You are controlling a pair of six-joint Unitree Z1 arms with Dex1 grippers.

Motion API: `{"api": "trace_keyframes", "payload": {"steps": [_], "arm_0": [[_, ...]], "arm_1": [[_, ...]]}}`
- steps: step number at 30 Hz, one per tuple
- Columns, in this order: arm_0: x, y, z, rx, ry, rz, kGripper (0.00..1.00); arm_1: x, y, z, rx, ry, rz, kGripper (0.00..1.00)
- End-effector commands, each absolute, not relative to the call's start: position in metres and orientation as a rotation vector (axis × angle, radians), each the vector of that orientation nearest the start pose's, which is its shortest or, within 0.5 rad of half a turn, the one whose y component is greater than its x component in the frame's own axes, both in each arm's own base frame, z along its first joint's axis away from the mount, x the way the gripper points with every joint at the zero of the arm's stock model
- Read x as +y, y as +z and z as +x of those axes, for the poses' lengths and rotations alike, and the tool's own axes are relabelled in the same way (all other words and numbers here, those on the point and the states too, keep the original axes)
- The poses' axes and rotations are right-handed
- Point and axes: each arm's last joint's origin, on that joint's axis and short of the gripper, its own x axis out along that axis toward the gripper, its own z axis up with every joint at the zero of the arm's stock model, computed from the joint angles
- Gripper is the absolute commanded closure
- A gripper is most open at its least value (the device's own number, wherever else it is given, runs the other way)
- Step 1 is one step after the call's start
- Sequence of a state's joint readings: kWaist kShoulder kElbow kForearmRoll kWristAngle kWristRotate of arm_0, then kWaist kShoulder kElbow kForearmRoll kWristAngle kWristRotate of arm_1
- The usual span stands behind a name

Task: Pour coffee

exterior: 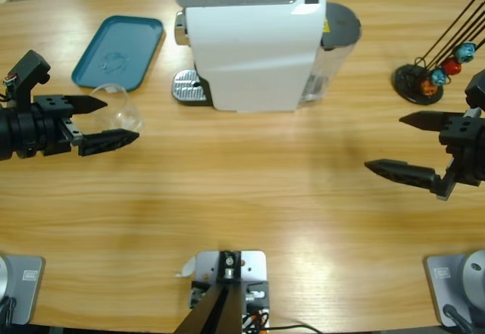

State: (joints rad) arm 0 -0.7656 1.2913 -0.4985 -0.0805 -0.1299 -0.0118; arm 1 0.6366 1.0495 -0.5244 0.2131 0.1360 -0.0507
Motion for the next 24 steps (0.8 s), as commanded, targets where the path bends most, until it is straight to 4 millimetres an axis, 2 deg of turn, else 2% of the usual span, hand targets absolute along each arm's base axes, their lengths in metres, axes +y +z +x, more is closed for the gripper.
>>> {"api": "trace_keyframes", "payload": {"steps": [1, 8, 10, 12, 14, 16, 18, 24], "arm_0": [[-0.137, 0.238, 0.128, 0.740, -0.872, 0.224, 0.004], [-0.135, 0.243, 0.127, 0.722, -0.863, 0.205, 0.000], [-0.133, 0.255, 0.125, 0.716, -0.827, 0.114, 0.000], [-0.131, 0.276, 0.128, 0.793, -0.751, -0.107, 0.003], [-0.128, 0.298, 0.134, 0.833, -0.754, -0.220, 0.013], [-0.122, 0.313, 0.144, 0.847, -0.822, -0.352, 0.018], [-0.122, 0.316, 0.159, 0.863, -0.837, -0.459, 0.018], [-0.114, 0.302, 0.213, 0.952, -0.827, -0.771, 0.023]], "arm_1": [[0.084, 0.265, 0.099, 0.713, 0.781, -0.245, 0.000], [0.084, 0.265, 0.099, 0.713, 0.781, -0.245, 0.000], [0.084, 0.265, 0.099, 0.713, 0.781, -0.245, 0.000], [0.084, 0.265, 0.099, 0.713, 0.782, -0.244, 0.000], [0.084, 0.264, 0.100, 0.717, 0.780, -0.246, 0.000], [0.085, 0.264, 0.100, 0.719, 0.780, -0.246, 0.000], [0.085, 0.264, 0.100, 0.722, 0.780, -0.247, 0.000], [0.085, 0.264, 0.100, 0.723, 0.781, -0.247, 0.000]]}}
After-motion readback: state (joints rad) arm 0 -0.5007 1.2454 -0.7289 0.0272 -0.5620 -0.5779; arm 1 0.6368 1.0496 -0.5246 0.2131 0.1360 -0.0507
